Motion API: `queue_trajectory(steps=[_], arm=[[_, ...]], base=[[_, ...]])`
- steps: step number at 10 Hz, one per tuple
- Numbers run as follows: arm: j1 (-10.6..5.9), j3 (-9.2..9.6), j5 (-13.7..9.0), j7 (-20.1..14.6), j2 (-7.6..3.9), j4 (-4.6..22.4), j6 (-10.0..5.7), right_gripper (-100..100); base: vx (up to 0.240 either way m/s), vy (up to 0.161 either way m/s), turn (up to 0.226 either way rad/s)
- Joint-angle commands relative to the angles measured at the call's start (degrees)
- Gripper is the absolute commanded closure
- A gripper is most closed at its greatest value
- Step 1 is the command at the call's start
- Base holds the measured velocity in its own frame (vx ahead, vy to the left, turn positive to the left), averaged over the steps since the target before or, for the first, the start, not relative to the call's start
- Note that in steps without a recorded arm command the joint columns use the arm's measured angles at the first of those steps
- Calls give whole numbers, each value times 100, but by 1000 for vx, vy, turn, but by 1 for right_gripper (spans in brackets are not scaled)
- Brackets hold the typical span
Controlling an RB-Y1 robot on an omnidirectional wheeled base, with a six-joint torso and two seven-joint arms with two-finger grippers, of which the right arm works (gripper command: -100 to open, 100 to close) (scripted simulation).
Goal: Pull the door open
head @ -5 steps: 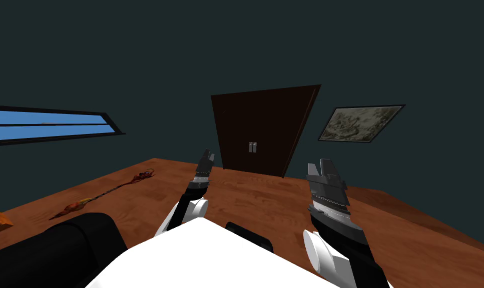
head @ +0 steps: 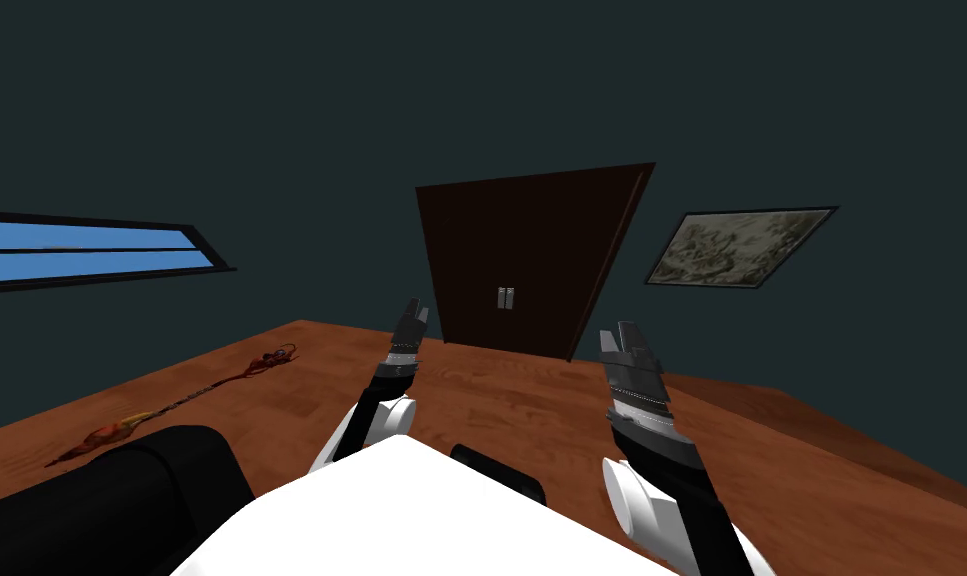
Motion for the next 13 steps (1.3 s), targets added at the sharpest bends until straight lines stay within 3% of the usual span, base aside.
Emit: queue_trajectory(steps=[1,10,13], arm=[[-51,31,1,-123,-100,214,0,-100],[-420,94,-42,-804,-646,1349,57,-100],[-513,110,-53,-975,-769,1633,71,-100]], base=[[190,74,-16],[143,71,-14],[132,57,-12]])
